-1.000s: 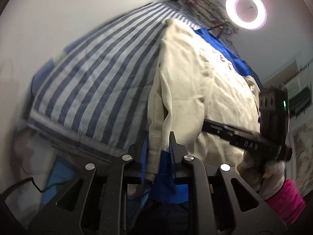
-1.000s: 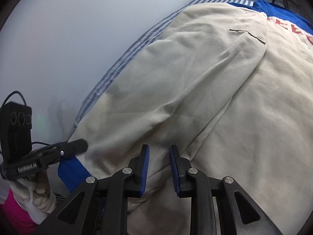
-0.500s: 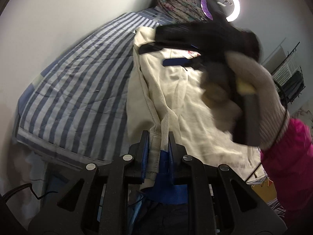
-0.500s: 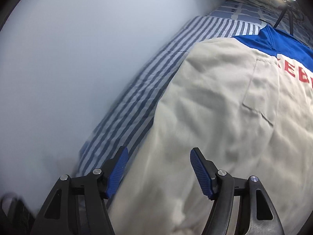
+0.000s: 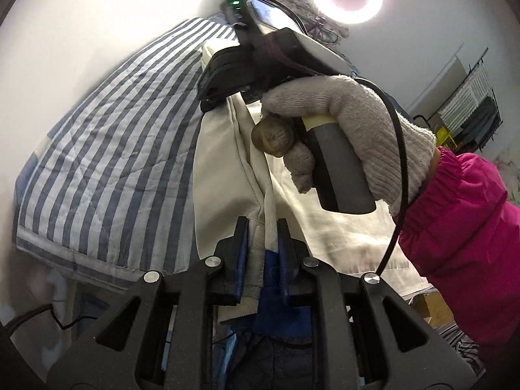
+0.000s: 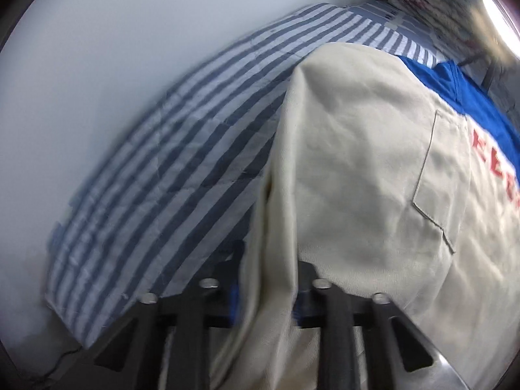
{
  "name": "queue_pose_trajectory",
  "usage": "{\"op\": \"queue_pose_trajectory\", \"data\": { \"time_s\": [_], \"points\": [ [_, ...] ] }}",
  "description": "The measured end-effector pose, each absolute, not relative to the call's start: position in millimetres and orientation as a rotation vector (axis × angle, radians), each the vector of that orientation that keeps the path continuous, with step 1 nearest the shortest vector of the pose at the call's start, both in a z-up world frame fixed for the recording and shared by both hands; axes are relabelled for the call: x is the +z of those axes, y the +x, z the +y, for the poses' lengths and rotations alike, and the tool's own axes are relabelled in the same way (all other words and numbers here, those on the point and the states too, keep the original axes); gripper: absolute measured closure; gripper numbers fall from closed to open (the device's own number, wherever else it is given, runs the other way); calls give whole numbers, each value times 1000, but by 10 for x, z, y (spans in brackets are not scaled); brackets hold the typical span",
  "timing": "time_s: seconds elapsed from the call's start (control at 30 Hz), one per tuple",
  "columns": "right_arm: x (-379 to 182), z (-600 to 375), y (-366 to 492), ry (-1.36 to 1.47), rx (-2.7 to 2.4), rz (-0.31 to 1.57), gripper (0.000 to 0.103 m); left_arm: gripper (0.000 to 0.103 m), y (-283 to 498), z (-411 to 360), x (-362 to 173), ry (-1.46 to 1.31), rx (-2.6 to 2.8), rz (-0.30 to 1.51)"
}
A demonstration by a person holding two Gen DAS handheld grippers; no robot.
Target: Fold large clothes
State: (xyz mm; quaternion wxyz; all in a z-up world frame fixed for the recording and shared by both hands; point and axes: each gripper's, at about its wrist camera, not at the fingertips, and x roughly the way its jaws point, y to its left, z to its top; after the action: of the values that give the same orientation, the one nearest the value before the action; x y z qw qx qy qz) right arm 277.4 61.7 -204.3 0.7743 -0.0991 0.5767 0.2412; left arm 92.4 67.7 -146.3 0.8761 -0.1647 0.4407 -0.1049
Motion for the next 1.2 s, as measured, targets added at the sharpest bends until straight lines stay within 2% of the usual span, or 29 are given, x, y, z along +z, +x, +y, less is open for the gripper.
{"op": "queue_pose_trajectory", "data": {
  "time_s": [0.03,0.13,0.37,0.5,0.6,0.87,0.97,1.0,1.03,1.2],
  "points": [
    [-2012,535,2792,-163,542,1247,96,89,927,625,-1432,-324,-225,914],
    [-1924,226,2855,-6,594,1220,100,89,906,486,-1350,-285,-247,895],
    [-1747,-821,2789,402,685,1069,101,89,891,-45,-1268,-168,-328,894],
    [-1914,-1557,2707,640,659,1026,101,89,878,-375,-1334,-93,-370,913],
    [-2114,-2013,2647,714,573,1036,101,89,871,-548,-1417,-66,-393,941],
    [-2320,-2214,2614,570,449,1139,98,89,877,-775,-1615,-27,-424,1006],
    [-2277,-2178,2587,522,467,1151,90,87,821,-738,-1618,-32,-457,1019],
    [-2230,-2165,2577,484,464,1160,80,84,774,-699,-1601,-48,-476,1029],
    [-2177,-2154,2567,458,462,1160,76,80,731,-667,-1562,-66,-494,1038],
    [-1789,-2313,2287,297,468,1104,75,80,478,-368,-1282,-162,-572,997]
  ]
}}
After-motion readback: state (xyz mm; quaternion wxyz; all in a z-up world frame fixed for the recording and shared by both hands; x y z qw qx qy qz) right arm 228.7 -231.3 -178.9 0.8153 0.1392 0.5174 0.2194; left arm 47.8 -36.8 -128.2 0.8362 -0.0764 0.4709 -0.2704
